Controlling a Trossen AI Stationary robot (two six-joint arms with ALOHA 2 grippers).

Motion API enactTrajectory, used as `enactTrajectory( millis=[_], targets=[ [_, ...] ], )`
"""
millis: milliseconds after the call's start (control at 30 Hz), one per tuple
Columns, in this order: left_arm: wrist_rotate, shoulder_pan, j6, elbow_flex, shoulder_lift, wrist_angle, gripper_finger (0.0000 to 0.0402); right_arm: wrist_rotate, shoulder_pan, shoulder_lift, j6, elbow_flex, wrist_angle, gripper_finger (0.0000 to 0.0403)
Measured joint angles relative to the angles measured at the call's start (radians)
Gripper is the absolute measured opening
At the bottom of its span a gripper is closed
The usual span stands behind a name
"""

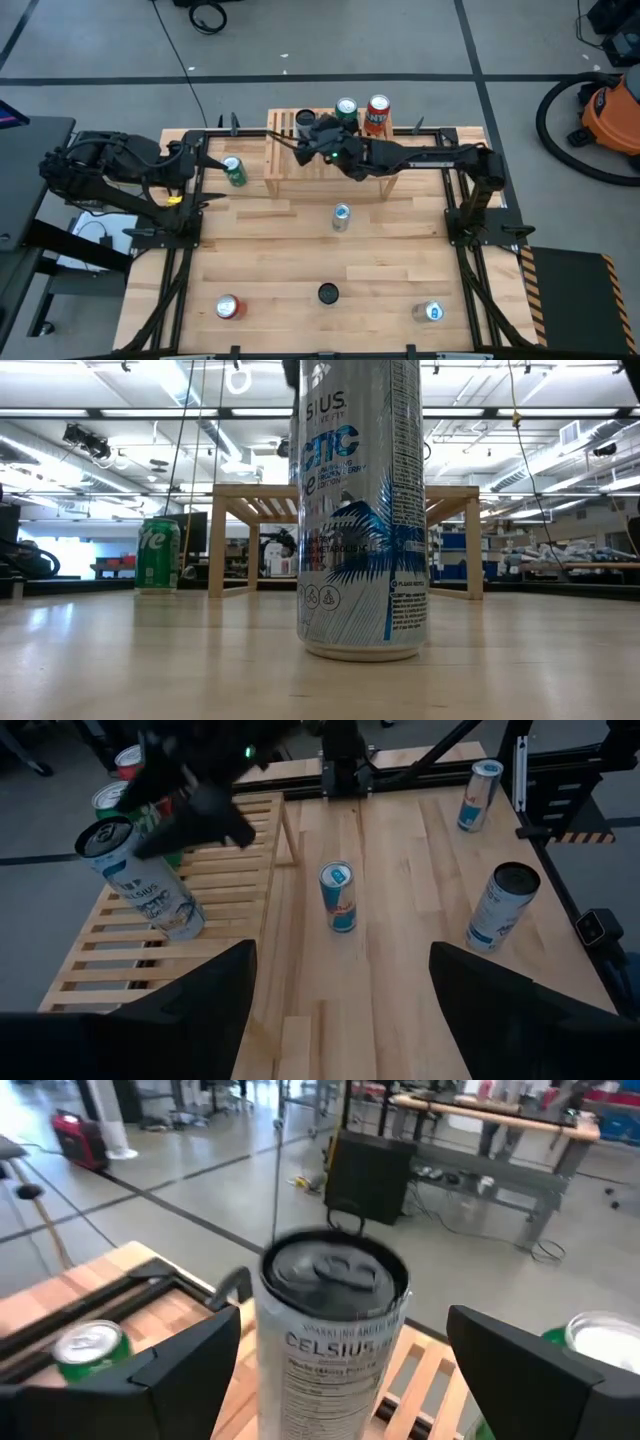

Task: Place canned beverage on shelf
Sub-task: Put the left white blue soda can on the shelf

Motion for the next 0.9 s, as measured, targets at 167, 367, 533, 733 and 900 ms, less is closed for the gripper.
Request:
enactTrajectory(
  millis=[167,367,533,733,900],
  targets=[
    [0.0,0.0,-0.001,0.0,0.0,0.0,0.0299,-0.016,0.013,-0.082,-0.046,0.0,0.023,0.0364],
    [0.0,0.0,-0.037,0.0,0.0,-0.002,0.0299,-0.15,0.039,-0.206,-0.119,0.0,0.104,0.0364],
    [-0.028,0.0,-0.066,0.0,0.0,-0.03,0.0299,-0.211,0.02,-0.29,-0.142,0.014,0.114,0.0364],
    [-0.158,0.007,-0.107,0.0,0.0,-0.031,0.0299,-0.37,-0.063,-0.322,-0.112,0.116,-0.096,0.0364],
    [-0.16,0.048,-0.124,0.0,0.0,-0.031,0.0299,-0.489,-0.117,-0.322,-0.074,0.159,-0.156,0.0364]
  ],
)
